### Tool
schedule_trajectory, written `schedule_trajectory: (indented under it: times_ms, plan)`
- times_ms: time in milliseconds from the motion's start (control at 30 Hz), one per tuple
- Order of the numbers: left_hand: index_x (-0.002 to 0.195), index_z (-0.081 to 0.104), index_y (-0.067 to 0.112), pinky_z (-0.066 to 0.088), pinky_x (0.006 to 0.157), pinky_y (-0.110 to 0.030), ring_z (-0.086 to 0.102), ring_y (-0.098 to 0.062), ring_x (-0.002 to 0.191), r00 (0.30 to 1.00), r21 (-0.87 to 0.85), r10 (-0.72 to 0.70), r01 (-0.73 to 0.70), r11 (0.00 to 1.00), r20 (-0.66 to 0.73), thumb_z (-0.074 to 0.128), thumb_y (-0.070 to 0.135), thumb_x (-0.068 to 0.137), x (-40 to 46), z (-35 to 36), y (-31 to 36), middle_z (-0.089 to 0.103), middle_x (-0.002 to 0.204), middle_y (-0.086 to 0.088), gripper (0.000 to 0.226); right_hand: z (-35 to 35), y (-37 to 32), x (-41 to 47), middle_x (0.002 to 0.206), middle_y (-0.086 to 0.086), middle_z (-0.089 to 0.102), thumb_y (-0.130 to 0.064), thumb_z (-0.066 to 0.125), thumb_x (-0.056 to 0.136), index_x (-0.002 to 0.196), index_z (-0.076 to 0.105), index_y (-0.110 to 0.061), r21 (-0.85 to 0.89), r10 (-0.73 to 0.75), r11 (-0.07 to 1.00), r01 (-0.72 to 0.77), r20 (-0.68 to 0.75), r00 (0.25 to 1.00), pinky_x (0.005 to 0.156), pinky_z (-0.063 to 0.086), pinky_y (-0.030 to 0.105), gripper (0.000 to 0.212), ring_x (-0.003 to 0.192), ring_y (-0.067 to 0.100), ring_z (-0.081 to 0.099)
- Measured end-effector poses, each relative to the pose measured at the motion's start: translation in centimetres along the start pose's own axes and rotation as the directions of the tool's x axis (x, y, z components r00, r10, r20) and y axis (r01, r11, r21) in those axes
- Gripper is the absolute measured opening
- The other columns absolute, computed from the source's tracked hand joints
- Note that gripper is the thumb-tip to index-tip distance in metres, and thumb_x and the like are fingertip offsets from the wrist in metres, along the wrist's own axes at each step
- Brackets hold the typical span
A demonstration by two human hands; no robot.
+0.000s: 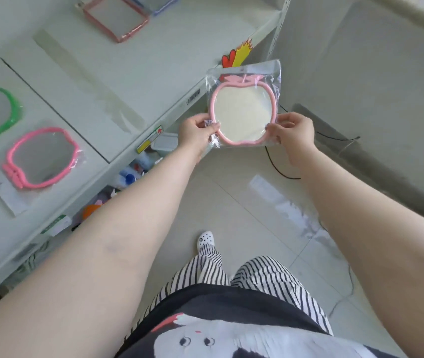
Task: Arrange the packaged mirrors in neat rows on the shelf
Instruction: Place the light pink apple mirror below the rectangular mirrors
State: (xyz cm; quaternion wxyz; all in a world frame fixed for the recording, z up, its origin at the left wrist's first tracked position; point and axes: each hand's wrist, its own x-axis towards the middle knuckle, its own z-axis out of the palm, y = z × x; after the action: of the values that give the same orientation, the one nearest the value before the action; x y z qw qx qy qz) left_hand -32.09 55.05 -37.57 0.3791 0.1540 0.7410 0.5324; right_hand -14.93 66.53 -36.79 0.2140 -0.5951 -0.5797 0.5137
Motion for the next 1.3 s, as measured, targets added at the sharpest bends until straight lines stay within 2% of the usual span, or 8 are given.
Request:
schedule_trajectory:
  times_ms: [167, 267, 367, 667, 800, 1000, 1100, 1300]
  plan:
    - [0.109, 0.069, 0.003, 0.045, 0.064, -0.011, 0.054, -0.009, 0.065, 0.998, 0.002, 0.052, -0.052, 0.999, -0.016, 0.070, 0.002, 0.080, 4.5, 4.7, 3.5, 0.060, 0.071, 0.003, 0.029, -2.4, -2.1, 6.7, 0.080, 0.004, 0.072, -0.012, 0.075, 0.071, 0.089, 0.071, -0.016, -0.012, -0.018, 1.000, 0.018, -0.015, 1.000, 0.068, 0.056, 0.034, 0.019, 0.059, 0.015, 0.062]
    - [0.106, 0.071, 0.006, 0.054, 0.067, -0.024, 0.053, -0.011, 0.060, 0.996, -0.047, 0.042, -0.046, 0.998, -0.078, 0.071, 0.002, 0.078, 7.1, 6.7, 5.0, 0.059, 0.061, 0.009, 0.028, -2.7, -3.8, 11.1, 0.077, 0.002, 0.072, -0.011, 0.074, 0.072, 0.086, 0.071, -0.018, -0.030, -0.043, 0.999, 0.043, 0.026, 0.999, 0.075, 0.059, 0.040, 0.016, 0.061, 0.017, 0.064]
    - [0.110, 0.071, 0.009, 0.049, 0.065, -0.018, 0.053, -0.014, 0.067, 0.981, -0.053, 0.035, -0.045, 0.998, -0.189, 0.073, 0.004, 0.077, 9.5, 8.3, 6.3, 0.060, 0.077, -0.002, 0.032, -2.4, -5.5, 15.5, 0.077, 0.001, 0.074, -0.012, 0.075, 0.069, 0.077, 0.070, -0.023, -0.017, -0.053, 0.998, 0.055, 0.089, 0.995, 0.078, 0.060, 0.045, 0.014, 0.069, 0.022, 0.071]
    - [0.106, 0.071, 0.009, 0.053, 0.079, -0.027, 0.063, -0.014, 0.078, 0.898, -0.159, -0.035, -0.039, 0.987, -0.439, 0.072, 0.007, 0.079, 14.0, 11.8, 9.1, 0.069, 0.087, 0.000, 0.027, -1.6, -10.9, 25.5, 0.085, 0.002, 0.074, -0.017, 0.073, 0.075, 0.098, 0.073, -0.016, -0.122, -0.166, 0.969, 0.214, 0.319, 0.933, 0.079, 0.059, 0.036, 0.024, 0.069, 0.015, 0.067]
    - [0.103, 0.070, 0.010, 0.053, 0.063, -0.020, 0.061, -0.013, 0.070, 0.861, -0.211, -0.088, -0.022, 0.977, -0.502, 0.071, 0.007, 0.081, 16.2, 11.8, 10.1, 0.066, 0.080, 0.006, 0.023, 0.5, -12.8, 28.0, 0.079, -0.001, 0.073, -0.015, 0.073, 0.075, 0.095, 0.074, -0.018, -0.128, -0.177, 0.962, 0.240, 0.374, 0.910, 0.079, 0.058, 0.034, 0.020, 0.067, 0.013, 0.066]
    - [0.099, 0.068, 0.008, 0.055, 0.074, -0.030, 0.064, -0.018, 0.076, 0.820, -0.243, -0.127, -0.015, 0.970, -0.558, 0.073, 0.004, 0.077, 22.5, 10.5, 11.5, 0.067, 0.085, -0.003, 0.023, 4.5, -16.5, 32.2, 0.070, 0.002, 0.067, -0.005, 0.068, 0.080, 0.096, 0.072, -0.007, -0.139, -0.177, 0.955, 0.260, 0.433, 0.884, 0.047, 0.047, 0.017, 0.017, 0.041, 0.004, 0.054]
    - [0.088, 0.066, 0.014, 0.056, 0.082, -0.036, 0.065, -0.021, 0.076, 0.826, -0.259, -0.154, 0.011, 0.966, -0.542, 0.074, 0.003, 0.076, 26.2, 10.0, 12.5, 0.066, 0.077, -0.001, 0.018, 6.4, -18.2, 35.0, 0.079, 0.009, 0.070, -0.004, 0.067, 0.080, 0.098, 0.072, -0.005, -0.151, -0.177, 0.955, 0.255, 0.402, 0.898, 0.061, 0.053, 0.026, 0.018, 0.049, 0.009, 0.056]
    - [0.093, 0.066, 0.009, 0.046, 0.056, -0.022, 0.056, -0.011, 0.053, 0.847, -0.233, -0.190, 0.081, 0.969, -0.497, 0.072, 0.002, 0.078, 30.9, 9.7, 14.7, 0.063, 0.070, 0.000, 0.018, 8.7, -20.7, 39.1, 0.084, 0.010, 0.072, -0.007, 0.068, 0.082, 0.100, 0.073, -0.007, -0.169, -0.116, 0.967, 0.190, 0.374, 0.920, 0.065, 0.054, 0.029, 0.018, 0.054, 0.013, 0.058]
